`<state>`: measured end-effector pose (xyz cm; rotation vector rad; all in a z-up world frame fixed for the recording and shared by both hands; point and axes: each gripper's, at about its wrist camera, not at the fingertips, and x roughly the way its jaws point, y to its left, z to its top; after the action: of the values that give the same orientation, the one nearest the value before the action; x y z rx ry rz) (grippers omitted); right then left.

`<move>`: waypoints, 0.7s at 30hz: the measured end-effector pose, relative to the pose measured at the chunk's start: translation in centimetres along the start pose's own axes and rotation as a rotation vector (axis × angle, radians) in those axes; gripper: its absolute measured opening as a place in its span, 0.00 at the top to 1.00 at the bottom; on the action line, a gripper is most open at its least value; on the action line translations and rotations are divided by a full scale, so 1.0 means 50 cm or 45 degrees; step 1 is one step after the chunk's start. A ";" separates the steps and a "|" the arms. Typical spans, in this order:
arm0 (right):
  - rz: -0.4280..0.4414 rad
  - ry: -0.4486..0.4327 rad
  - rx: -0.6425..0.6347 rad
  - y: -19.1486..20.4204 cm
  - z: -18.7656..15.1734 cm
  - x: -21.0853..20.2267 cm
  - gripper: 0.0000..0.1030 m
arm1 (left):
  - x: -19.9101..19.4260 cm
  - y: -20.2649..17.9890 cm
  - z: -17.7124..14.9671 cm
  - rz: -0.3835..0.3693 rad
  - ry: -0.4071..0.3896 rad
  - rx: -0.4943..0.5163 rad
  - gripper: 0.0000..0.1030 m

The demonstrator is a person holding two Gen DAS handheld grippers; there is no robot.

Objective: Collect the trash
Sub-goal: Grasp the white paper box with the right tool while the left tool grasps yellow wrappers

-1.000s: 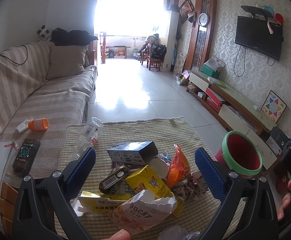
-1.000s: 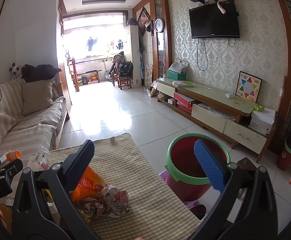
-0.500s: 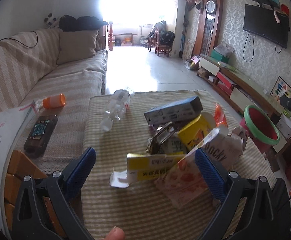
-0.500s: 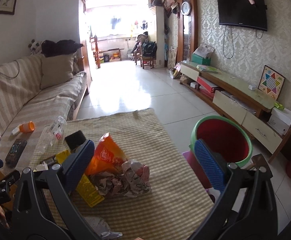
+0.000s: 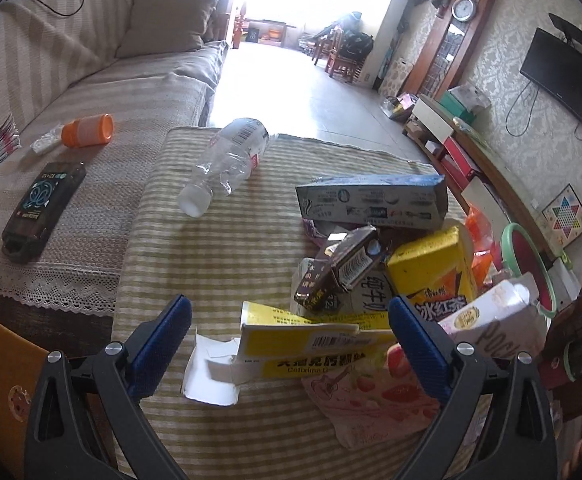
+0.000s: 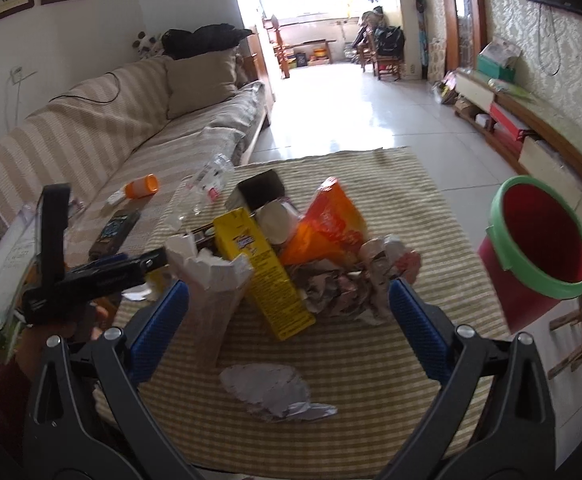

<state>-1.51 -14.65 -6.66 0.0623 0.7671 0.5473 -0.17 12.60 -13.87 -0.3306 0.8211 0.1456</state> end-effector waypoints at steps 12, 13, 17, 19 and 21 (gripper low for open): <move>0.352 0.212 0.110 0.046 -0.038 0.195 0.16 | -0.056 0.035 -0.021 0.019 -0.013 -0.025 0.08; 0.353 0.224 0.125 0.045 -0.038 0.207 0.30 | -0.058 0.038 -0.021 0.016 -0.011 -0.039 0.08; 0.427 0.244 0.195 0.030 -0.032 0.210 0.50 | -0.059 0.033 -0.019 0.017 -0.008 -0.073 0.08; 0.435 0.172 0.185 0.024 -0.019 0.172 0.52 | -0.056 0.022 -0.018 0.011 0.002 -0.070 0.08; 0.416 0.089 0.180 0.010 -0.005 0.128 0.52 | -0.050 0.005 -0.019 -0.027 0.024 -0.049 0.08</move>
<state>1.84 -11.11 -10.84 0.3042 0.8695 0.8076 -2.55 12.49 -12.69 -0.3775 0.8341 0.1390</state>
